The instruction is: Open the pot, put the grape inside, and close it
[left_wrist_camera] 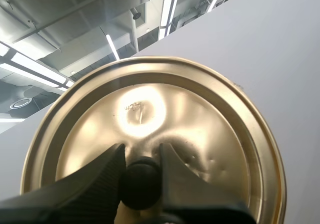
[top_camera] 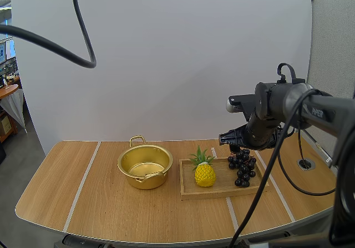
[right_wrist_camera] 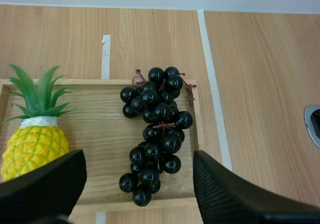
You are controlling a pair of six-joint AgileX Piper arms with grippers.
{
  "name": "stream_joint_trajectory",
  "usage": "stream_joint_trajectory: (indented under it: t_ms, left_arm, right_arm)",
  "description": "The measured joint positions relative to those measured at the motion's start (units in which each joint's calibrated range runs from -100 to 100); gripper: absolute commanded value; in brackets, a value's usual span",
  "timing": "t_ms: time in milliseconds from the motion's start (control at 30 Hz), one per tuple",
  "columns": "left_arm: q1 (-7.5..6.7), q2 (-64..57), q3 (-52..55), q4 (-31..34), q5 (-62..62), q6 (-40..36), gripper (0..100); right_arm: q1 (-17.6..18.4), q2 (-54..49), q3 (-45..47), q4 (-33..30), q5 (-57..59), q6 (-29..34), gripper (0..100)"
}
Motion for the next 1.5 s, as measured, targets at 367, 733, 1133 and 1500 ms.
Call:
stream_joint_trajectory:
  t_ms: [367, 733, 1133, 1500]
  left_arm:
    - [0.00, 0.0, 0.0, 0.0, 0.0, 0.0, 0]
    - [0.00, 0.0, 0.0, 0.0, 0.0, 0.0, 0]
    - [0.00, 0.0, 0.0, 0.0, 0.0, 0.0, 0]
    - [0.00, 0.0, 0.0, 0.0, 0.0, 0.0, 0]
  right_arm:
    - [-1.3, 9.3, 0.0, 0.1, -8.7, -2.8, 100]
    - [-1.3, 13.0, 0.0, 0.1, -12.6, -3.1, 100]
    - [-2.5, 19.3, 0.0, 0.1, -20.2, -4.4, 100]
    - [-2.5, 24.9, 0.0, 0.5, -25.1, -4.6, 100]
